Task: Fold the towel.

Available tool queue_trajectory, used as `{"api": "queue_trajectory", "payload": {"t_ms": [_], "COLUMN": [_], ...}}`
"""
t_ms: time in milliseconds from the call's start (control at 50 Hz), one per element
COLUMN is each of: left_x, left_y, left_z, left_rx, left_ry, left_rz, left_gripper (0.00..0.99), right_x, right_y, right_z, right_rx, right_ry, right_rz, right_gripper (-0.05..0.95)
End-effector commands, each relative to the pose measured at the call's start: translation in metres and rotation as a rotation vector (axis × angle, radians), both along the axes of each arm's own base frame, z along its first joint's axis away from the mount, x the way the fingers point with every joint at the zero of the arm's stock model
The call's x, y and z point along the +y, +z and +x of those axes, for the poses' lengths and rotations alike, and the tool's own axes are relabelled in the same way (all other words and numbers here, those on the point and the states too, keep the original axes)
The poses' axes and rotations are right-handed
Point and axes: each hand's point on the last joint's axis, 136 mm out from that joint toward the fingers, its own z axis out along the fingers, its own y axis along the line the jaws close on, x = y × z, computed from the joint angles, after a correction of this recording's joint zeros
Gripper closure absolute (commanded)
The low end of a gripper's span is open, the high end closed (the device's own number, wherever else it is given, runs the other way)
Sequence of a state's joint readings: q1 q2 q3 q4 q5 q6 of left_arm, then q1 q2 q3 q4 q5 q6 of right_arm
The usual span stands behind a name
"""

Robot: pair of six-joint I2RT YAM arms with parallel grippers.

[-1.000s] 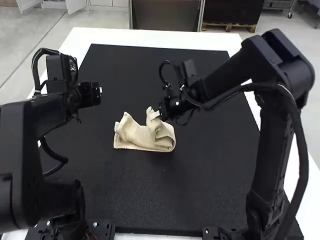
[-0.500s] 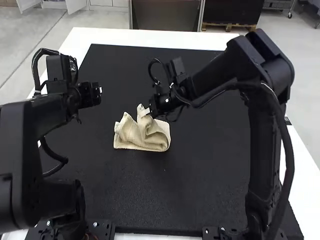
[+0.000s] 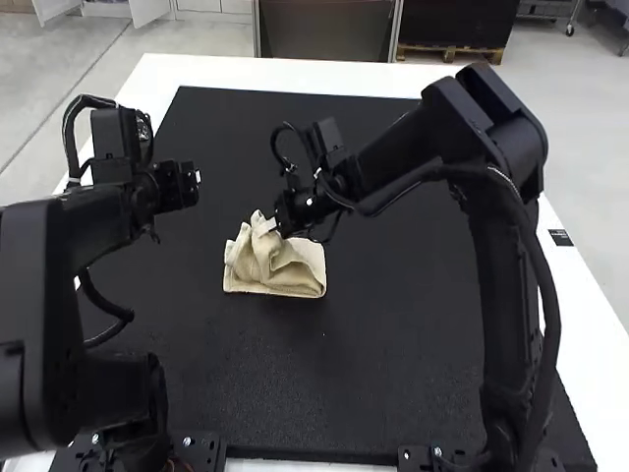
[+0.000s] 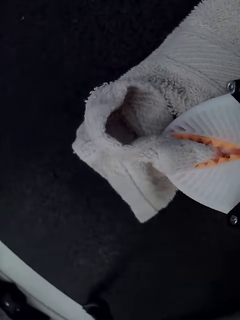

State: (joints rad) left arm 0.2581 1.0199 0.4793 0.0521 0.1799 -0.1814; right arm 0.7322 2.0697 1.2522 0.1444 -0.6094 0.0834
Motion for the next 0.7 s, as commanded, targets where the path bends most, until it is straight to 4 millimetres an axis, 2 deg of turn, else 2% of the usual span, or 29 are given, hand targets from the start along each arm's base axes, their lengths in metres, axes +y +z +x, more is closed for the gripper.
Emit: {"api": "queue_trajectory", "payload": {"t_ms": [0,480,600,680], "left_x": [0.003,0.001,0.002,0.001], "left_y": [0.004,0.003,0.001,0.0], "left_z": [-0.001,-0.001,-0.002,-0.002], "left_rx": [-0.016,-0.016,-0.014,-0.014], "left_ry": [0.016,0.01,0.012,0.01], "left_rz": [0.002,-0.003,-0.003,-0.003], "left_gripper": [0.026,0.026,0.026,0.026], "right_x": [0.016,0.038,0.038,0.038], "right_y": [0.007,0.0,-0.002,-0.002], "right_z": [-0.003,0.004,0.005,0.004], "right_rx": [-0.015,-0.017,-0.003,0.006], "right_ry": [0.024,0.037,0.027,0.022], "right_rz": [0.022,0.037,0.035,0.035], "right_gripper": [0.92,0.91,0.74,0.7]}}
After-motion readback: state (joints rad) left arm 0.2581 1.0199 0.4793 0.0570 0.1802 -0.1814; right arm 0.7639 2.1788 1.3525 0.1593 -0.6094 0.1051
